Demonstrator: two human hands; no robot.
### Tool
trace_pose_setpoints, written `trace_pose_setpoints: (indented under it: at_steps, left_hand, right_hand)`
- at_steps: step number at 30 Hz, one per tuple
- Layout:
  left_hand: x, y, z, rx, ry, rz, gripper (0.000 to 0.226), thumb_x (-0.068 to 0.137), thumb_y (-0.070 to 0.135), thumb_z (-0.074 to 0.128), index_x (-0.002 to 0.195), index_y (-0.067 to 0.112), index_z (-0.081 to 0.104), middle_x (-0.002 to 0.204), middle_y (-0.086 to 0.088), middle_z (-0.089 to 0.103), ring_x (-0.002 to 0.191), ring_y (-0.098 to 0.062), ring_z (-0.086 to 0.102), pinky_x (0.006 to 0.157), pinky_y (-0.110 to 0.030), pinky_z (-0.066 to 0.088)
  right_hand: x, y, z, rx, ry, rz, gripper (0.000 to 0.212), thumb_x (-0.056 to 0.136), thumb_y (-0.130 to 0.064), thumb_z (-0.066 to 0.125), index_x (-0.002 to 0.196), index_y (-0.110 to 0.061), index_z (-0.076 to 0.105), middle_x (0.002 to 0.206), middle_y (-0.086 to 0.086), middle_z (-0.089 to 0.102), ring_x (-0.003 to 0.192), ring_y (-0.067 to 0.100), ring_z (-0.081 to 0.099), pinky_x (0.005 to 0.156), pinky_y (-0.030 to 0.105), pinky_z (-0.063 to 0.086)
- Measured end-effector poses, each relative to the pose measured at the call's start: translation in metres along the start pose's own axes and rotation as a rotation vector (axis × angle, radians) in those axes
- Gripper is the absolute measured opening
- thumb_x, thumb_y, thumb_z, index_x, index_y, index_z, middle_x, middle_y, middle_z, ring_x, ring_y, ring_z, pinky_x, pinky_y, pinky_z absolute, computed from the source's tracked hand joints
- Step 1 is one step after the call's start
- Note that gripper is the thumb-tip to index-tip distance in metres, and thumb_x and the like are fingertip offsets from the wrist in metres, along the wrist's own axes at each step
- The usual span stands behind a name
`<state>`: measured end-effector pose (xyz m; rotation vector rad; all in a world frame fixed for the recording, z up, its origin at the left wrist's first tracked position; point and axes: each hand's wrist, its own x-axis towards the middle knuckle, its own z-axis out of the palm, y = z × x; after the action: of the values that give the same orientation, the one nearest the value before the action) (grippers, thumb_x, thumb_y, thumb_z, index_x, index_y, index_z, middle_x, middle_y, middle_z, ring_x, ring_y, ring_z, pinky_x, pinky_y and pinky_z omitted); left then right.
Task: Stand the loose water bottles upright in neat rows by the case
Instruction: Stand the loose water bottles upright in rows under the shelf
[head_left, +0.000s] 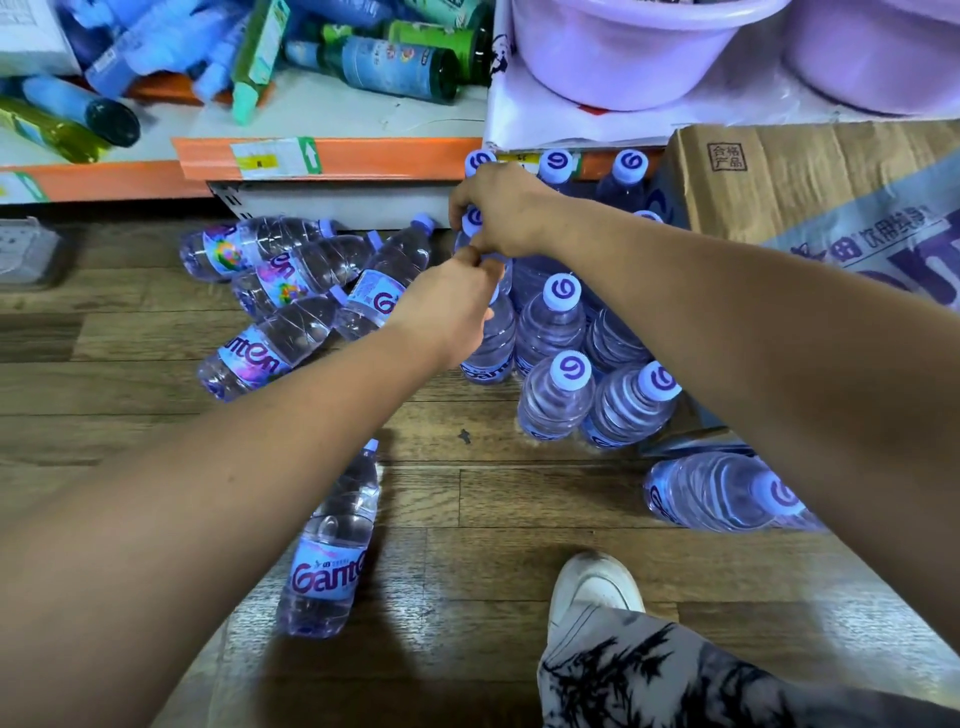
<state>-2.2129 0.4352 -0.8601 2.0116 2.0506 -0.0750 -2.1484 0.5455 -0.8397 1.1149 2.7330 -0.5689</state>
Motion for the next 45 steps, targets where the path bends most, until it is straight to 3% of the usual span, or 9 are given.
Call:
trace_pose_setpoints:
  at_steps: [14,18,25,28,31,35,40,43,45]
  left_hand:
    - [-0.058,-0.096,0.025,-0.1,-0.159,-0.294,0.069,0.095,0.049,0.033,0.15,0.018,0.004,0.146,-0.018,0.039,0.131,-0.034,0.042,0.101,-0.044,0.038]
    - [-0.083,-0.129,0.056,0.023,-0.332,-0.261,0.07,0.097,0.048,0.026,0.149,0.014,-0.005,0.159,-0.009,0.006,0.148,-0.019,0.003,0.121,-0.038,0.003]
    - [-0.113,-0.137,0.104,0.148,-0.436,-0.254,0.073,0.095,0.055,0.019,0.147,0.017,-0.015,0.158,0.003,-0.013,0.147,-0.015,-0.008,0.12,-0.04,-0.003]
    - [-0.121,-0.142,0.114,0.185,-0.278,-0.178,0.069,0.092,0.053,0.011,0.15,0.015,0.005,0.159,-0.002,0.001,0.148,-0.017,0.007,0.12,-0.043,0.006]
    - [-0.125,-0.147,0.117,0.323,-0.158,0.003,0.063,0.088,0.036,0.014,0.14,0.012,0.039,0.149,-0.007,0.036,0.138,-0.024,0.037,0.114,-0.047,0.025]
    - [-0.127,-0.149,0.124,0.38,-0.173,0.069,0.06,0.093,0.034,0.011,0.149,0.015,0.015,0.158,-0.002,0.015,0.146,-0.025,0.015,0.119,-0.039,-0.006]
    - [-0.112,-0.139,0.123,0.365,-0.239,0.059,0.06,0.096,0.033,0.035,0.149,0.019,0.011,0.152,-0.001,0.021,0.136,-0.024,0.024,0.111,-0.033,0.025]
    - [-0.106,-0.132,0.119,0.279,-0.257,0.016,0.051,0.095,0.021,0.038,0.145,0.018,0.026,0.145,-0.002,0.029,0.13,-0.022,0.032,0.101,-0.032,0.035]
    - [-0.102,-0.126,0.114,0.236,-0.275,-0.039,0.046,0.093,0.015,0.04,0.139,0.017,0.035,0.14,-0.002,0.034,0.126,-0.023,0.039,0.094,-0.033,0.041]
  right_hand:
    - [0.001,-0.046,0.003,-0.173,0.097,-0.076,0.055,0.092,-0.037,0.05,0.14,-0.014,0.037,0.142,0.016,0.038,0.13,0.035,0.039,0.103,0.043,0.039]
    - [-0.002,-0.084,0.036,-0.197,-0.172,-0.173,0.078,0.095,-0.049,0.039,0.152,-0.008,0.002,0.161,0.011,-0.001,0.149,0.027,0.0,0.121,0.041,0.007]
    - [-0.031,-0.116,0.131,-0.268,-0.551,-0.207,0.085,0.095,-0.058,0.028,0.15,-0.01,-0.015,0.158,0.007,-0.02,0.148,0.021,-0.016,0.122,0.041,-0.003]
    - [-0.038,-0.114,0.158,-0.318,-0.649,-0.206,0.086,0.095,-0.058,0.027,0.149,-0.009,-0.018,0.158,0.006,-0.022,0.147,0.02,-0.019,0.121,0.041,-0.004]
    - [-0.036,-0.115,0.171,-0.306,-0.687,-0.188,0.085,0.095,-0.057,0.027,0.149,-0.009,-0.017,0.158,0.006,-0.022,0.147,0.02,-0.019,0.121,0.041,-0.004]
    - [-0.027,-0.115,0.186,-0.274,-0.724,-0.16,0.085,0.094,-0.058,0.03,0.15,-0.012,-0.013,0.159,0.005,-0.02,0.147,0.022,-0.019,0.121,0.044,-0.004]
    - [-0.023,-0.119,0.187,-0.251,-0.765,-0.154,0.082,0.094,-0.058,0.03,0.152,-0.011,-0.004,0.16,0.011,-0.009,0.148,0.028,-0.012,0.121,0.043,-0.002]
    - [-0.022,-0.12,0.192,0.008,-0.675,-0.043,0.068,0.091,-0.05,0.046,0.147,-0.016,0.027,0.154,0.015,0.022,0.143,0.031,0.02,0.116,0.038,0.02]
    - [-0.022,-0.123,0.2,0.317,-0.583,0.106,0.049,0.086,-0.031,0.058,0.13,-0.011,0.049,0.125,0.012,0.052,0.115,0.028,0.05,0.092,0.031,0.044]
